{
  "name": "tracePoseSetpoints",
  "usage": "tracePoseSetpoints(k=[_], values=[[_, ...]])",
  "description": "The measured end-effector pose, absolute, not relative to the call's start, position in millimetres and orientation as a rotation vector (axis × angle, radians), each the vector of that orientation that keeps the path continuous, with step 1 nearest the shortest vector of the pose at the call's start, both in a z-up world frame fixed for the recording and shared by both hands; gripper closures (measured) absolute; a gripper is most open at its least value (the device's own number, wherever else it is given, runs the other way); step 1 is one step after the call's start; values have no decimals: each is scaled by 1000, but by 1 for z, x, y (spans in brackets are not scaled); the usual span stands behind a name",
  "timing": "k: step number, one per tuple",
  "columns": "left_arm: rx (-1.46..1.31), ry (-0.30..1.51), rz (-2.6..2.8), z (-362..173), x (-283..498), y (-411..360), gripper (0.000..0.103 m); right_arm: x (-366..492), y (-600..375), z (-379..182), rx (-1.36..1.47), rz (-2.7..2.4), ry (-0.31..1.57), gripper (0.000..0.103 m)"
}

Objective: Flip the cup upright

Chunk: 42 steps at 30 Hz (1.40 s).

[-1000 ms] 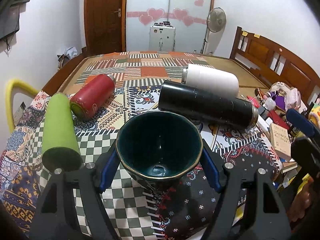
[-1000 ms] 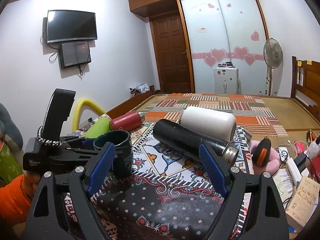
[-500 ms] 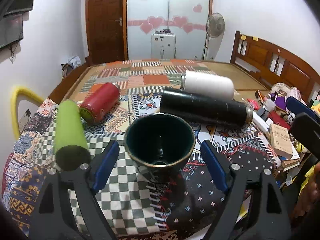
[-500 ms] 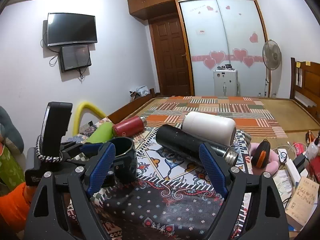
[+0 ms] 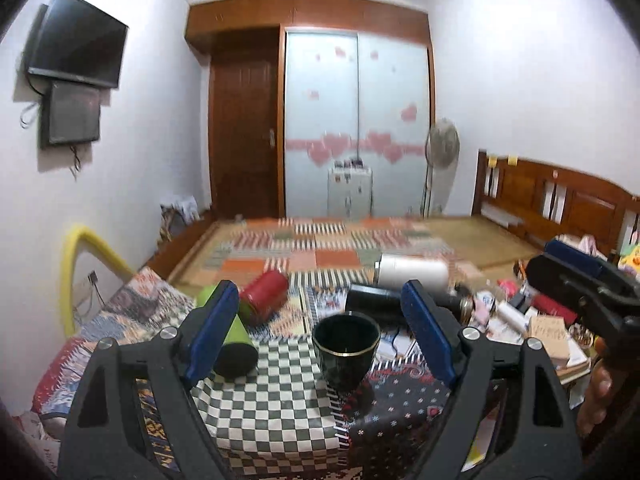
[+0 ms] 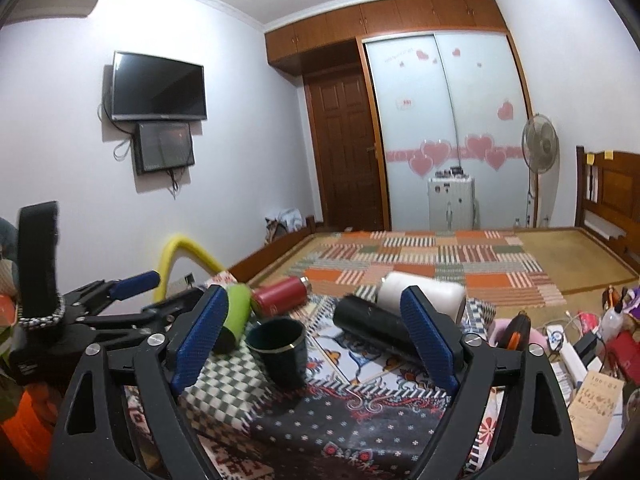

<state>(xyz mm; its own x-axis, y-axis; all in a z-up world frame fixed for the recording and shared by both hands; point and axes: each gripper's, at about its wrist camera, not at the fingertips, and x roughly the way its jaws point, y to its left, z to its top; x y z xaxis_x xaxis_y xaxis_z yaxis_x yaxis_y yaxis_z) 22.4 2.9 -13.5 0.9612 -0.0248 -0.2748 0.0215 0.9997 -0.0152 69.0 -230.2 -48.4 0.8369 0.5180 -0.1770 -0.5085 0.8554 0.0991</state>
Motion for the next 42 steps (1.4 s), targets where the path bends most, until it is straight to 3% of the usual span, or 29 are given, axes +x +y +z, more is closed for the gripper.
tracePoseSetpoints(k=[8, 19, 21, 42], values=[[-18, 157, -5, 7, -27, 4, 16, 30, -222, -32, 32, 535, 105, 12], [2, 84, 28, 11, -65, 1, 1, 9, -218, -28, 25, 515, 58, 4], [1, 86, 26, 11, -67, 1, 1, 9, -219, -29, 27, 510, 59, 0], [-11, 95, 24, 5, -70, 3, 0, 4, -219, -33, 27, 501, 70, 0]])
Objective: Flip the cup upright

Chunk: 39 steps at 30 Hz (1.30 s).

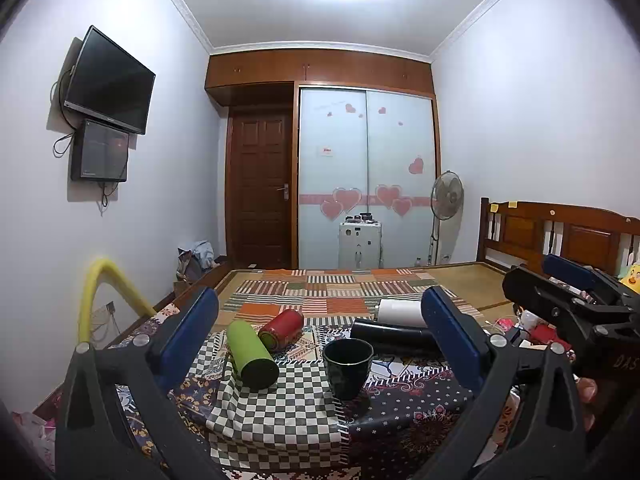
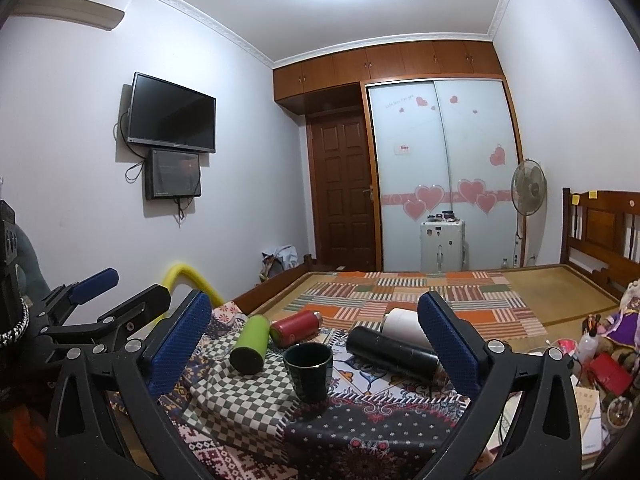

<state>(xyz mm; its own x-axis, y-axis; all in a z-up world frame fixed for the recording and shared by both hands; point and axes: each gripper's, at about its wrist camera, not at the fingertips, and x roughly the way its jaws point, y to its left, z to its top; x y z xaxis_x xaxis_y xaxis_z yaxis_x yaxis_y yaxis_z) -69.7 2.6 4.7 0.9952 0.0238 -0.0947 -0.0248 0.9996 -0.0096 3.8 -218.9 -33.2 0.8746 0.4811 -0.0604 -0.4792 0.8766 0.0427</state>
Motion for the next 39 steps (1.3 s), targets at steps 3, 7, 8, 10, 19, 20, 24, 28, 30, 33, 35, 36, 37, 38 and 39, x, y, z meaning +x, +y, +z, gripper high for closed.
tracePoseSetpoints(k=[3, 7, 8, 10, 19, 20, 24, 28, 30, 33, 35, 36, 37, 38, 39], values=[[-10, 98, 26, 4, -69, 2, 0, 4, -219, -33, 26, 500, 71, 0], [-14, 107, 24, 4, -66, 2, 0, 4, -220, -34, 27, 496, 74, 0], [-16, 109, 24, 3, -65, 3, 0, 5, -220, -33, 27, 494, 74, 0], [-19, 114, 19, 3, -64, 3, 0, 4, -220, -34, 27, 491, 73, 0], [-21, 126, 7, 2, -60, 2, 0, 5, -220, -32, 27, 476, 78, 0], [-21, 127, 6, 2, -60, 2, 0, 5, -221, -32, 27, 476, 79, 0], [-22, 131, 3, 1, -59, 2, 0, 5, -220, -31, 26, 473, 82, 0], [-25, 136, -1, 0, -58, 2, 0, 6, -220, -32, 28, 473, 85, 0], [-23, 139, -7, -1, -58, 2, 0, 6, -220, -31, 30, 473, 87, 0], [-23, 141, -9, -1, -57, 1, 0, 8, -220, -31, 30, 473, 88, 0], [-25, 142, -8, 0, -57, 1, 0, 8, -220, -30, 28, 472, 87, 0], [-27, 141, -10, 0, -57, 2, 0, 8, -220, -30, 29, 472, 87, 0], [-29, 143, -11, 0, -56, 2, 0, 8, -220, -30, 29, 472, 87, 0], [-31, 144, -12, 0, -57, 3, 0, 8, -220, -30, 29, 471, 87, 0], [-31, 145, -11, 0, -56, 3, 0, 9, -220, -30, 30, 470, 89, 0]])
